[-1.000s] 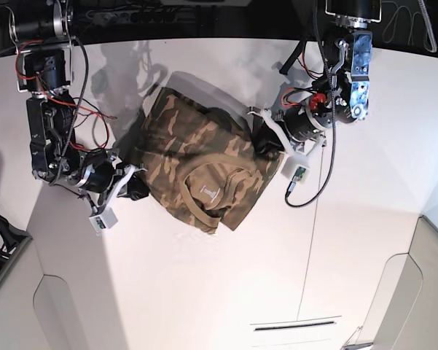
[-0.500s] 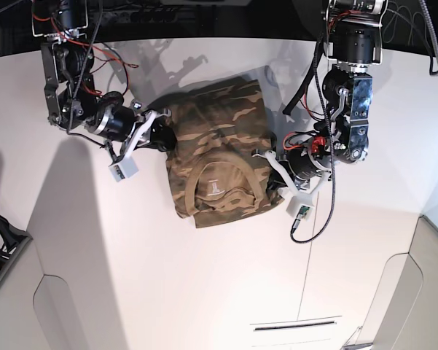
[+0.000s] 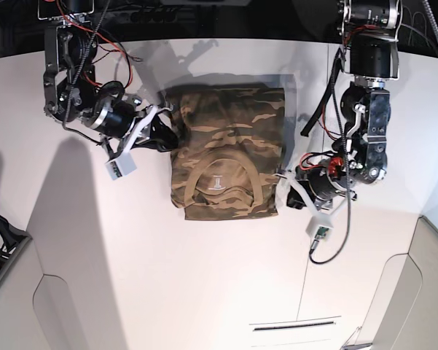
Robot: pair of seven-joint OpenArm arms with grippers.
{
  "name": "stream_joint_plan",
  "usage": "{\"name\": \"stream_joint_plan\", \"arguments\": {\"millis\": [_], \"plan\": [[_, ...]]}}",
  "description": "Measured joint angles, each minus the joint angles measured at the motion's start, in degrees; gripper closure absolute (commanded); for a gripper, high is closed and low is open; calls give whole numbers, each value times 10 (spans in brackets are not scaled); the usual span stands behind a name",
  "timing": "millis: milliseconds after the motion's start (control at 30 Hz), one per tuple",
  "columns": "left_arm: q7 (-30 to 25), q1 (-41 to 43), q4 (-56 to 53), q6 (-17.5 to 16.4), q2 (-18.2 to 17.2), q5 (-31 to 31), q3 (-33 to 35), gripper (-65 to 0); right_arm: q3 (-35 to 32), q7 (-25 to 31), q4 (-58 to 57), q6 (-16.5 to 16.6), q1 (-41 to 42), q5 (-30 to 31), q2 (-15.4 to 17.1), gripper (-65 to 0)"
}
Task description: Fold the T-shirt properly
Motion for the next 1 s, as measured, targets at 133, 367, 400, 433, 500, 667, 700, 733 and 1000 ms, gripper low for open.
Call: {"name": "stream_joint_plan", "arguments": {"millis": [133, 367, 400, 433, 500, 667, 700, 733, 1000], "plan": [[13, 47, 77, 0, -41, -31, 0, -53, 49, -66, 24, 1, 0, 9, 0, 0], [31, 216, 219, 3, -111, -32, -13, -38, 82, -113, 63, 7, -46, 103, 54, 0], [31, 244, 237, 2, -118, -32, -22, -31, 82, -114, 70, 5, -62, 109, 66, 0], [31, 273, 254, 2, -124, -33, -33, -21, 82, -116, 78, 6, -79, 114, 76, 0], [33, 328, 282, 1, -131, -35, -61, -15, 82, -117, 89, 5, -114, 122, 96, 0], [38, 452, 330, 1, -136, -33, -126, -15, 82, -115, 107, 8, -198, 151, 139, 0], [39, 474, 332, 0, -136, -36, -133, -15, 82, -114, 107, 7, -217, 153, 146, 0], [43, 494, 332, 1, -136, -41, -135, -15, 82, -115, 106, 7, -236, 156, 153, 0], [50, 628, 262, -45, -137, -62, -101, -15, 36, -114, 102, 8, -375, 152, 212, 0]]}}
